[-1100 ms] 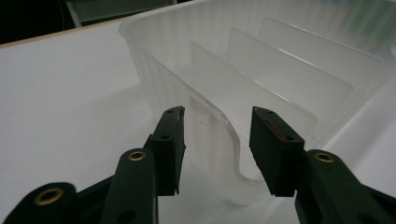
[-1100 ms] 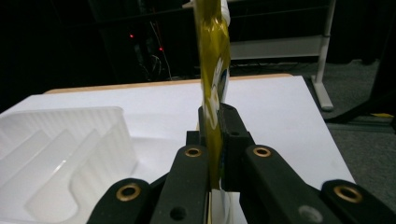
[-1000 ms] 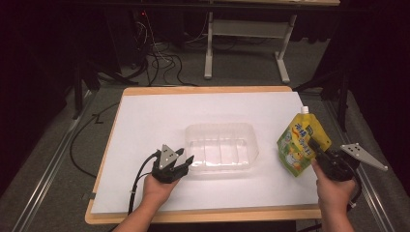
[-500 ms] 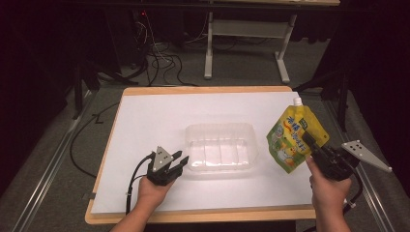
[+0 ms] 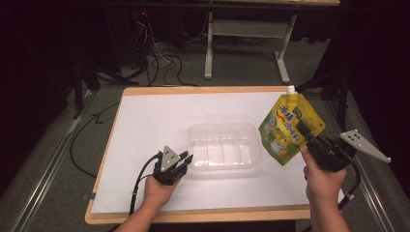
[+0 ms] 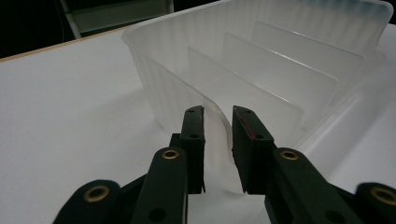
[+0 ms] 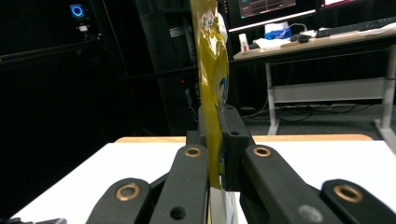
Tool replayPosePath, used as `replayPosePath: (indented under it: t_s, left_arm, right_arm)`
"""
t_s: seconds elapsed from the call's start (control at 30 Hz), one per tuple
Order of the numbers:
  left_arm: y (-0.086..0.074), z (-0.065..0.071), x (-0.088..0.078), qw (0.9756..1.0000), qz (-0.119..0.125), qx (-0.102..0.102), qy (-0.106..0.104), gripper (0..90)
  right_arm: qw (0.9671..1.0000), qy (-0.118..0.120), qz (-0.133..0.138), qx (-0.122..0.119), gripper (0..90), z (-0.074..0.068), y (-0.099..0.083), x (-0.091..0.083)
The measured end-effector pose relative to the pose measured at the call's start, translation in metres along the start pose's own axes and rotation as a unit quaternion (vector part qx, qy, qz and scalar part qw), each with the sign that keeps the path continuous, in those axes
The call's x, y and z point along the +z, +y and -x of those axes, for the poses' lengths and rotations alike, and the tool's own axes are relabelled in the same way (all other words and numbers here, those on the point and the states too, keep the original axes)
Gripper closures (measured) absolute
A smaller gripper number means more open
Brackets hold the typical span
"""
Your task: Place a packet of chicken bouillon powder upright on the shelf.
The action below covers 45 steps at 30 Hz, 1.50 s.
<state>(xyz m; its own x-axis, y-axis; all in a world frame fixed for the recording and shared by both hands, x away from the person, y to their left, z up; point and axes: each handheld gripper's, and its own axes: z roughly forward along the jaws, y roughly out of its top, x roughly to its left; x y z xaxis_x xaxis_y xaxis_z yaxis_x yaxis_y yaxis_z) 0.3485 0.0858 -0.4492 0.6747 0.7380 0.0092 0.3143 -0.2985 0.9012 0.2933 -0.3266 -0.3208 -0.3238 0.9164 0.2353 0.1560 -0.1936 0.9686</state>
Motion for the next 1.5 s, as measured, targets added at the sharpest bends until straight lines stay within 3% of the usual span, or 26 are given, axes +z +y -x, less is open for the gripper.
replayPosePath:
  t_s: [0.3, 0.5, 0.57, 0.67, 0.83, 1.0, 1.27, 1.5]
  left_arm:
    - [-0.001, 0.001, 0.003, 0.9999, -0.003, -0.016, 0.002, 74.9]
    - [-0.005, 0.003, 0.009, 0.9996, 0.004, -0.029, -0.004, 75.2]
    - [-0.004, 0.005, 0.011, 0.9997, 0.002, -0.020, -0.011, 74.9]
    - [-0.004, 0.007, 0.010, 0.9997, 0.004, -0.022, -0.013, 74.6]
    - [-0.004, 0.012, 0.011, 0.9993, 0.003, -0.019, -0.031, 72.5]
    - [-0.003, 0.015, 0.009, 0.9994, 0.000, 0.000, -0.034, 72.1]
    - [-0.005, 0.016, 0.009, 0.9992, -0.005, 0.005, -0.038, 68.9]
    - [-0.005, 0.014, 0.013, 0.9994, -0.004, 0.005, -0.033, 60.0]
  right_arm:
    - [0.9993, 0.030, -0.004, 0.021, 90.0, -0.015, -0.002, 0.021]
    - [0.9994, 0.025, -0.015, 0.017, 90.0, -0.029, -0.003, 0.035]
    - [0.9995, 0.023, -0.017, 0.014, 90.0, -0.033, -0.004, 0.039]
    - [0.9994, 0.024, -0.021, 0.015, 90.0, -0.040, -0.007, 0.045]
    - [0.9988, 0.039, -0.020, 0.022, 90.0, -0.047, -0.011, 0.052]
    - [0.9985, 0.043, -0.031, 0.012, 90.0, -0.057, -0.014, 0.062]
    - [0.9990, 0.035, -0.024, 0.012, 90.0, -0.068, -0.022, 0.067]
    - [0.9987, 0.040, -0.027, 0.017, 90.0, -0.074, -0.029, 0.075]
